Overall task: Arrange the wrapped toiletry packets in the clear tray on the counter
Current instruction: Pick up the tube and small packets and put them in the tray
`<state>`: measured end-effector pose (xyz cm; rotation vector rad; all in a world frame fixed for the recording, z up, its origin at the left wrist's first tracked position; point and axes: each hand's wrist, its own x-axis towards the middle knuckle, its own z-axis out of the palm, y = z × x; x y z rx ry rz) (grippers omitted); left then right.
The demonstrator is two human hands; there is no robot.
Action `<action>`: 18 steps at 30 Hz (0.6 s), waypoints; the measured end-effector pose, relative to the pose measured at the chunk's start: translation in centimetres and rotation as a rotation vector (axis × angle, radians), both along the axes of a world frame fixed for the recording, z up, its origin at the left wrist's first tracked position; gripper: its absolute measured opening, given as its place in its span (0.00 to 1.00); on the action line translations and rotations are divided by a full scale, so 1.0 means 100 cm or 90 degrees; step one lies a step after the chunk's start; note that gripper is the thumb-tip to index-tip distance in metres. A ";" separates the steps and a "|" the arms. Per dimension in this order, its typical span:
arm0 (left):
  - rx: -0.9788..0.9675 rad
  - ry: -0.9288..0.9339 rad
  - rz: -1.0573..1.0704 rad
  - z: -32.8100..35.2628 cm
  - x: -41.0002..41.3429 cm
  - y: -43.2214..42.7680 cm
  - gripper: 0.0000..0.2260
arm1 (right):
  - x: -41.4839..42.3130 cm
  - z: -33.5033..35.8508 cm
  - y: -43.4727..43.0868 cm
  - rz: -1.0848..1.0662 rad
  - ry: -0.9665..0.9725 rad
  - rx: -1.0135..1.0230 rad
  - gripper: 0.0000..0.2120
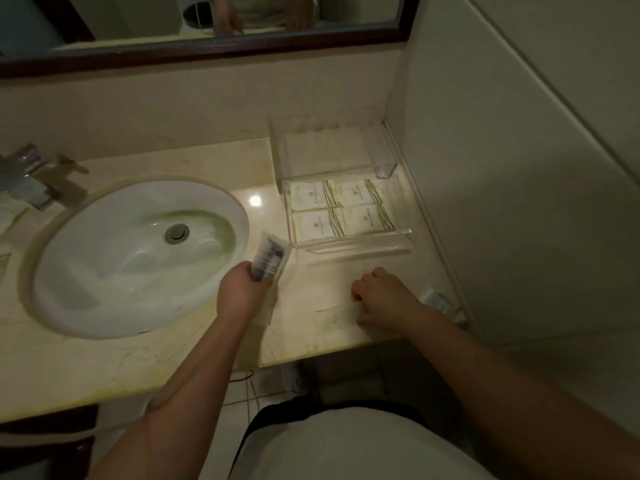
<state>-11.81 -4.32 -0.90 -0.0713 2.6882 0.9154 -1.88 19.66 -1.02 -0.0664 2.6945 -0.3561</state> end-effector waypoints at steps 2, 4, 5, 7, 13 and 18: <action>0.021 0.018 0.014 0.004 0.001 -0.001 0.05 | -0.003 0.001 0.001 -0.017 -0.011 -0.042 0.08; 0.044 0.037 0.019 0.010 0.002 -0.003 0.04 | -0.008 0.004 0.003 -0.041 -0.026 -0.107 0.07; 0.059 0.043 0.018 0.014 0.002 -0.005 0.03 | -0.011 0.008 0.004 -0.049 -0.025 -0.136 0.06; 0.082 0.052 0.013 0.021 0.002 -0.008 0.02 | -0.020 0.018 0.009 -0.072 -0.011 -0.200 0.03; 0.117 0.086 -0.010 0.042 -0.034 0.000 0.02 | -0.069 0.062 0.031 -0.261 -0.009 -0.476 0.09; 0.139 0.092 -0.049 0.048 -0.075 0.013 0.01 | -0.103 0.072 0.047 -0.425 -0.113 -0.724 0.07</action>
